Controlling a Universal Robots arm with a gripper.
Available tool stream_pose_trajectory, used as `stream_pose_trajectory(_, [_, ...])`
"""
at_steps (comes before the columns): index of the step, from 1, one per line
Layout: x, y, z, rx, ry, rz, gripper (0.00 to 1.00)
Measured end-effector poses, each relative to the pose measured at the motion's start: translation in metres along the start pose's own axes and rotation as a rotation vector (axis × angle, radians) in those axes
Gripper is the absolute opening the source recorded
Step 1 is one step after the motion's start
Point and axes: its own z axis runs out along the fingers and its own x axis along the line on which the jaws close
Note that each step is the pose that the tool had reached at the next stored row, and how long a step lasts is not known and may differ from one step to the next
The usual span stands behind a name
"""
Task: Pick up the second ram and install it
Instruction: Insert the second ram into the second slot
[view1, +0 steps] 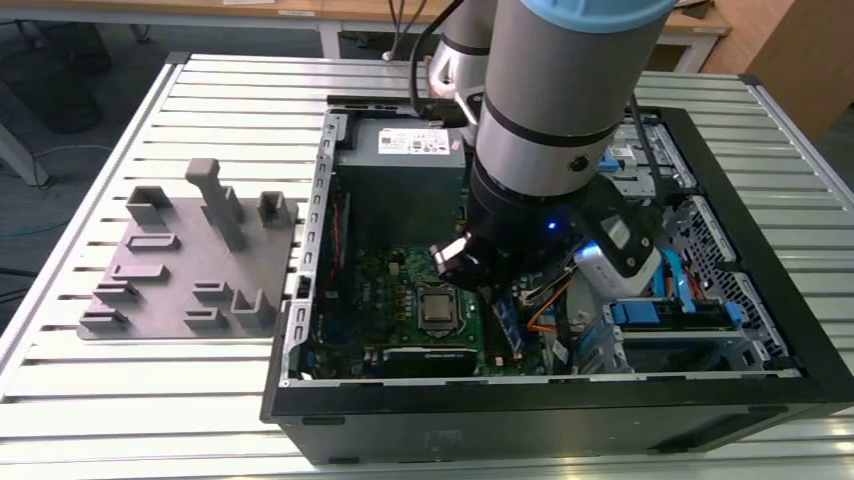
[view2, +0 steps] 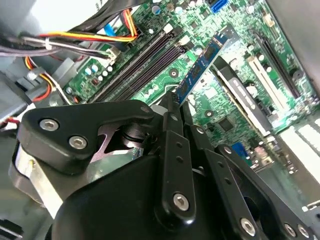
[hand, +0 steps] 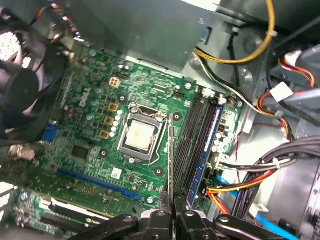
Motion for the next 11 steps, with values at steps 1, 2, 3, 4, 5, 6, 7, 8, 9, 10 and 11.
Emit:
stream_pose_trajectory(1, [0.0000,0.0000,0.0001,0.0006,-0.0004,0.018,0.14])
stream_pose_trajectory(2, [0.0000,0.0000,0.0002,0.0013,-0.0008,0.036,0.14])
stream_pose_trajectory(3, [0.0000,0.0000,0.0003,0.0020,-0.0012,0.055,0.14])
stream_pose_trajectory(4, [0.0000,0.0000,0.0005,0.0026,-0.0016,0.073,0.14])
stream_pose_trajectory(5, [0.0000,0.0000,0.0006,0.0032,-0.0020,0.091,0.14])
stream_pose_trajectory(6, [0.0000,0.0000,0.0006,0.0039,-0.0024,0.109,0.14])
stream_pose_trajectory(7, [0.0000,0.0000,0.0007,0.0045,-0.0028,0.127,0.14])
stream_pose_trajectory(8, [0.0000,0.0000,0.0008,0.0052,-0.0031,0.145,0.14])
stream_pose_trajectory(9, [0.0000,0.0000,0.0009,0.0058,-0.0035,0.161,0.14])
stream_pose_trajectory(10, [0.0000,0.0000,0.0009,0.0064,-0.0038,0.179,0.14])
stream_pose_trajectory(11, [0.0000,0.0000,0.0010,0.0070,-0.0042,0.194,0.14])
